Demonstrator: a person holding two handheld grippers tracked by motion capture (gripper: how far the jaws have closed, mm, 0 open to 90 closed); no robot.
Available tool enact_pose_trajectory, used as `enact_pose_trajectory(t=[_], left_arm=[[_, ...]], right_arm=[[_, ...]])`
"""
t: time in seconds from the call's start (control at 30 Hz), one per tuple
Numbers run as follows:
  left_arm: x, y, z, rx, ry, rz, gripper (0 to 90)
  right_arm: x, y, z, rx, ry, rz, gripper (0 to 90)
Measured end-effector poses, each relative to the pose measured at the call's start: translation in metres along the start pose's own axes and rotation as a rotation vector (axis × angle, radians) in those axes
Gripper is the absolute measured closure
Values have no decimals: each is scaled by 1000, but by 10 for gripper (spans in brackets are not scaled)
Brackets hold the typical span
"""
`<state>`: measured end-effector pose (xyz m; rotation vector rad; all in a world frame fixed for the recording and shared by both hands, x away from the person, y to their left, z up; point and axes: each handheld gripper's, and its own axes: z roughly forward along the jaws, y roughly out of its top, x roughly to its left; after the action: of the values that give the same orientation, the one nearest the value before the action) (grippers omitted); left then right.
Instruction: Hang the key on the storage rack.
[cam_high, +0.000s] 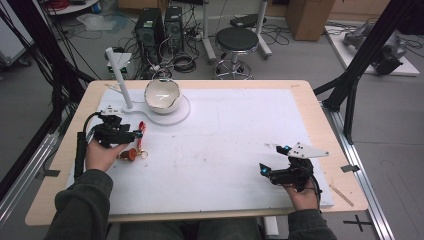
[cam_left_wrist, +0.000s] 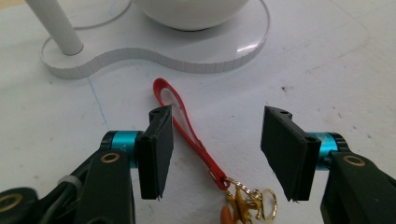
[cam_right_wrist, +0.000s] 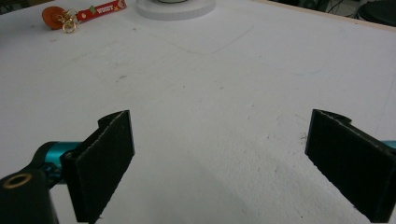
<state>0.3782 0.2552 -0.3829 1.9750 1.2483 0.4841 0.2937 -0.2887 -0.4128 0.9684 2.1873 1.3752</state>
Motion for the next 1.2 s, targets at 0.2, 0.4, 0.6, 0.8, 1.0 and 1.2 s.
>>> enact_pose_trajectory(t=[0.2, 0.4, 0.6, 0.8, 1.0, 1.2], left_arm=[[2, -2, 12, 43, -1, -14, 501], [1, -5, 22, 60, 13, -39, 531], [2, -9, 31, 85, 19, -63, 556], [1, -10, 35, 101, 34, -72, 598], [1, -11, 39, 117, 39, -80, 633], [-1, -12, 43, 142, 59, -76, 685]], right_arm=[[-1, 0, 0, 1, 6, 3, 71], [-2, 0, 1, 0, 9, 8, 71], [-2, 0, 1, -3, 13, 4, 71], [-2, 0, 1, -3, 14, 9, 71], [-2, 0, 0, -8, 10, 4, 71], [-2, 0, 0, -8, 11, 4, 71]])
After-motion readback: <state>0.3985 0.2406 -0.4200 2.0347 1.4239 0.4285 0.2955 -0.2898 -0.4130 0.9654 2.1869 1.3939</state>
